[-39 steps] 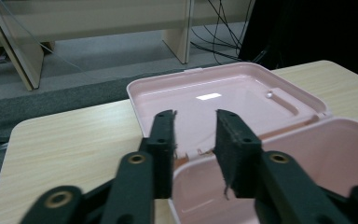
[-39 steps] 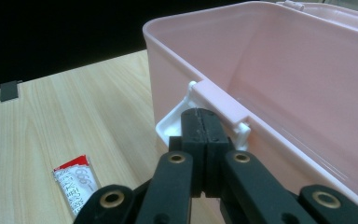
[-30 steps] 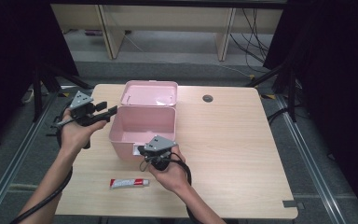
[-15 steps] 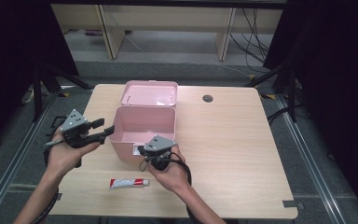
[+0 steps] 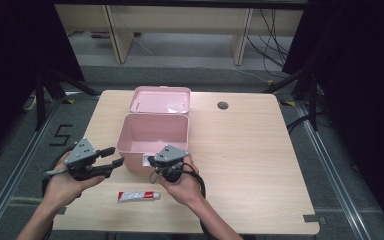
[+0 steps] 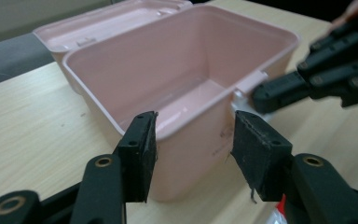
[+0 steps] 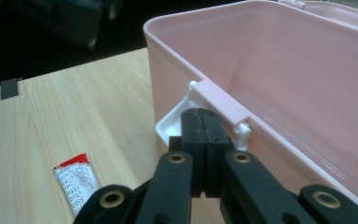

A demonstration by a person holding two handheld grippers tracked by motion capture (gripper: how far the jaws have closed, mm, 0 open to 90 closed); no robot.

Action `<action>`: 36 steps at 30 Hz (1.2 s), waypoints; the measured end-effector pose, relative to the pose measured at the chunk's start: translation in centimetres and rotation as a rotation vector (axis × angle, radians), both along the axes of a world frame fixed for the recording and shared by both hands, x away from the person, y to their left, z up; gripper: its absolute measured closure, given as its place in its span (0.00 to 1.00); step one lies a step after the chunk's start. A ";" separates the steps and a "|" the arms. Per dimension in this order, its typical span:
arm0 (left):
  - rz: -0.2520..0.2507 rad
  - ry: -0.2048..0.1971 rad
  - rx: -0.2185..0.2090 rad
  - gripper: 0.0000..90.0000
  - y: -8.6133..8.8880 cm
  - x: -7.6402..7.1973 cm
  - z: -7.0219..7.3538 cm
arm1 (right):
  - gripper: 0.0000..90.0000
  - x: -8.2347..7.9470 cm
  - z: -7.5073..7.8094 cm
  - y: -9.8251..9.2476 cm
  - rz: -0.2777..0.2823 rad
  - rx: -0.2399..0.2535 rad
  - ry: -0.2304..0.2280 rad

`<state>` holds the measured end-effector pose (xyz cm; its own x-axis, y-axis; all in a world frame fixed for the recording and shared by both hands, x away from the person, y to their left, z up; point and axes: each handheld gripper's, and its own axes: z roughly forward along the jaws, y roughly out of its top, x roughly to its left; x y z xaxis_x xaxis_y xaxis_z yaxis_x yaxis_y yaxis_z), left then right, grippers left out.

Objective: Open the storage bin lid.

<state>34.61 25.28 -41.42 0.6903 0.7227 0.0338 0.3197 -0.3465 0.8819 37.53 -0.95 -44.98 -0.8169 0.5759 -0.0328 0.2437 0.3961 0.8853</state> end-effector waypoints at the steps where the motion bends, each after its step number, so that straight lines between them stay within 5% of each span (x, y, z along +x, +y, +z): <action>1: -0.006 0.002 0.003 0.54 0.0 0.0 -0.1 | 1.00 0.0 0.0 0.0 0.000 0.000 0.003; 10: -0.087 0.065 0.075 0.55 -0.4 -0.5 -1.7 | 1.00 0.0 0.0 0.0 0.006 0.000 0.004; 16: -0.186 0.080 0.109 0.55 -0.8 -0.5 -2.7 | 1.00 0.0 0.0 0.0 0.007 -0.002 0.002; 23: -0.293 0.117 0.211 0.54 -1.4 -0.2 -3.3 | 1.00 0.0 0.1 0.0 0.002 -0.005 0.012; 26: -0.303 0.130 0.205 0.54 -1.7 -0.2 -3.6 | 1.00 0.0 0.1 0.0 0.002 -0.003 0.009; 30: -0.333 0.144 0.249 0.54 -1.7 0.1 -3.7 | 1.00 0.0 0.1 0.0 0.003 -0.004 0.009; 36: -0.410 0.213 0.275 0.54 -2.4 0.3 -4.4 | 1.00 0.0 0.1 0.0 0.005 -0.006 0.014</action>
<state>34.92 22.84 -45.82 0.9262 0.3769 0.0121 0.2719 -0.6898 0.6710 37.55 -0.95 -44.85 -0.8199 0.5720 -0.0248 0.2540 0.4021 0.8796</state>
